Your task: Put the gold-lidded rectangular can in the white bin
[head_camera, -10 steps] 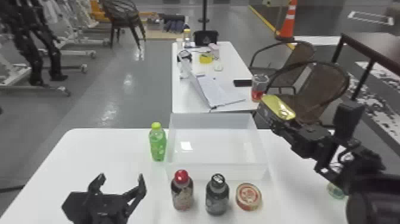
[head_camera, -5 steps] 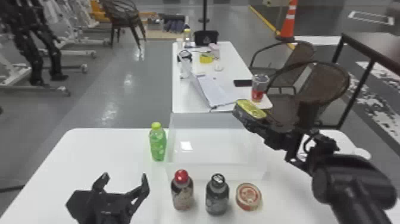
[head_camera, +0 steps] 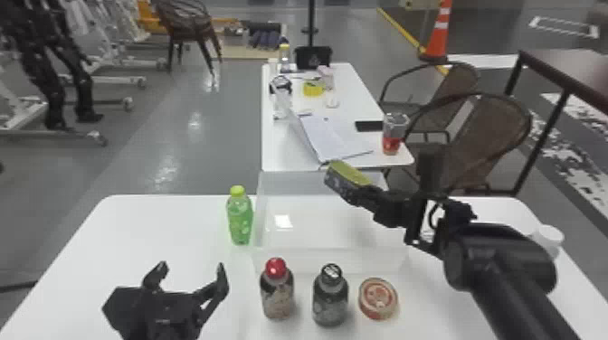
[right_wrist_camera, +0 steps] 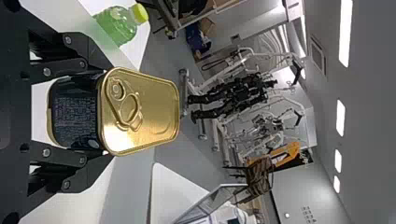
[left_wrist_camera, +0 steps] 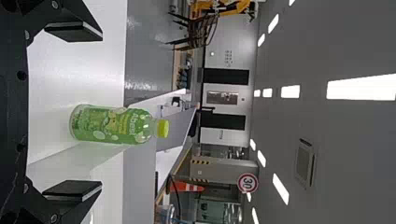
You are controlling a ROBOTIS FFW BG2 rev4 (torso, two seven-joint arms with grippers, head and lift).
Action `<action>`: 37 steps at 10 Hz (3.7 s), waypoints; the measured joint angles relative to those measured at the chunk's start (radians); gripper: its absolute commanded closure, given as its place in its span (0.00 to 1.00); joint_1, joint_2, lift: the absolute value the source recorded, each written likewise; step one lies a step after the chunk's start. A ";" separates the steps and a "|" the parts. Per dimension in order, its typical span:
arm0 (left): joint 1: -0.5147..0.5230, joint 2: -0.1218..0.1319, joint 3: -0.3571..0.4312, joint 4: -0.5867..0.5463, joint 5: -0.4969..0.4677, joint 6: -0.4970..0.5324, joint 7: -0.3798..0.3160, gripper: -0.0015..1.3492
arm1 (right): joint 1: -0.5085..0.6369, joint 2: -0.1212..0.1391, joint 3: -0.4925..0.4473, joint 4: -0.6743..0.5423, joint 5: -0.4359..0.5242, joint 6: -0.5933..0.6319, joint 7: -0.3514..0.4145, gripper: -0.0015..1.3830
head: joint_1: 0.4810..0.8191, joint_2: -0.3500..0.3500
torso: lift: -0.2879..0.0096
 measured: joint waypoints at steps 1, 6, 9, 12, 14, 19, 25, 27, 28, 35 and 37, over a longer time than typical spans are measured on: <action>0.000 0.000 0.000 0.001 0.000 -0.002 0.000 0.13 | 0.009 0.003 0.011 0.016 -0.005 0.006 0.002 0.59 | 0.20 0.50 | 0.63; 0.001 0.000 0.002 0.001 0.001 -0.008 0.000 0.13 | 0.024 0.004 0.014 0.027 0.013 0.013 -0.002 0.27 | 0.20 0.50 | 0.63; 0.002 0.000 0.002 0.001 0.001 -0.011 0.000 0.13 | 0.039 0.001 0.013 -0.006 -0.016 0.011 -0.003 0.22 | 0.20 0.50 | 0.63; 0.000 0.000 0.002 0.001 -0.003 -0.020 0.000 0.13 | 0.140 -0.004 -0.042 -0.237 -0.043 0.013 -0.046 0.22 | 0.20 0.50 | 0.63; 0.000 -0.001 0.004 0.001 -0.005 -0.026 0.000 0.13 | 0.275 -0.007 -0.101 -0.445 -0.012 0.014 -0.109 0.22 | 0.20 0.50 | 0.63; 0.000 -0.003 0.007 -0.001 -0.011 -0.037 0.001 0.13 | 0.580 -0.006 -0.160 -0.701 0.014 -0.111 -0.181 0.22 | 0.20 0.50 | 0.63; -0.002 -0.004 -0.001 -0.005 -0.030 -0.047 0.001 0.13 | 0.846 0.050 -0.174 -0.847 0.117 -0.277 -0.378 0.21 | 0.20 0.50 | 0.63; 0.017 -0.004 0.007 -0.030 -0.030 -0.035 0.001 0.13 | 0.879 0.074 -0.178 -0.854 0.151 -0.311 -0.391 0.21 | 0.20 0.50 | 0.63; 0.038 -0.003 0.017 -0.057 -0.030 -0.019 0.005 0.13 | 0.890 0.075 -0.178 -0.861 0.157 -0.318 -0.405 0.21 | 0.20 0.50 | 0.63; 0.077 -0.007 -0.011 -0.115 -0.074 -0.013 0.086 0.13 | 0.952 0.076 -0.175 -0.882 0.189 -0.410 -0.487 0.21 | 0.20 0.50 | 0.63; 0.080 -0.006 -0.013 -0.118 -0.079 -0.015 0.096 0.13 | 0.958 0.076 -0.174 -0.883 0.200 -0.425 -0.497 0.21 | 0.20 0.50 | 0.63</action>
